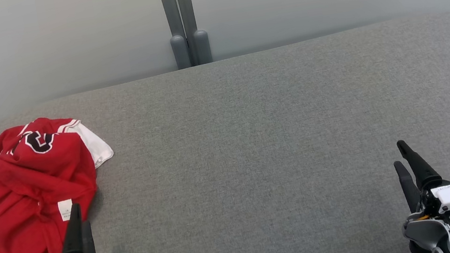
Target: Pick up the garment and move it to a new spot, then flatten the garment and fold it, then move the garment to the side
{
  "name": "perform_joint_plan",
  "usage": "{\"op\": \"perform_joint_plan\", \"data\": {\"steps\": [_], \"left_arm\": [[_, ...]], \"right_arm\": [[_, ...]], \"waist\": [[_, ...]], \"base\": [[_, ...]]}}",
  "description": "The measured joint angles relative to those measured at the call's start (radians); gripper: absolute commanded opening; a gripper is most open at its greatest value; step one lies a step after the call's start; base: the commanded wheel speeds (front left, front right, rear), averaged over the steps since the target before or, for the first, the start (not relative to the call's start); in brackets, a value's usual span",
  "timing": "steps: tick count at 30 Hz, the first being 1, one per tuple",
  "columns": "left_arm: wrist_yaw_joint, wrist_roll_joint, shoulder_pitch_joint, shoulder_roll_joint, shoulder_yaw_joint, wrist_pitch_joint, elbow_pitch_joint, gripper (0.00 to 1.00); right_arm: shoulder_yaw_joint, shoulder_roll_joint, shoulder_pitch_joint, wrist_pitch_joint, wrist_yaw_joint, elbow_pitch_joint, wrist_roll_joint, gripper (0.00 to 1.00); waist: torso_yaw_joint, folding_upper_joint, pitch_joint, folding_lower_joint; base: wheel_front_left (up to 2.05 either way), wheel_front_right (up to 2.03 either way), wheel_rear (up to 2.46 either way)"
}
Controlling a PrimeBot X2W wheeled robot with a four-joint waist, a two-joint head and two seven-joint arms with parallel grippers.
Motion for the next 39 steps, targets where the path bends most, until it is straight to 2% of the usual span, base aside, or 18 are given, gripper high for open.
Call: {"op": "perform_joint_plan", "data": {"steps": [7,25,39], "left_arm": [[0.0,0.081,0.001,0.0,-0.004,-0.034,-0.006,1.0],[0.005,0.537,0.002,0.008,-0.064,-0.105,-0.017,1.0],[0.021,0.778,0.002,0.022,-0.08,-0.152,0.003,1.0]], "right_arm": [[0.03,-0.017,0.0,-0.034,0.0,-0.019,-0.121,1.0],[0.07,-0.056,-0.001,-0.107,0.0,-0.082,-0.562,1.0],[0.073,-0.065,-0.002,-0.155,0.0,-0.051,-0.803,1.0]], "waist": [[0.003,0.0,0.0,0.0],[0.006,0.0,-0.001,0.0],[0.002,0.0,0.002,0.0]], "base": [[0.0,0.0,0.0],[0.0,0.0,0.0],[0.0,0.0,0.0]]}}
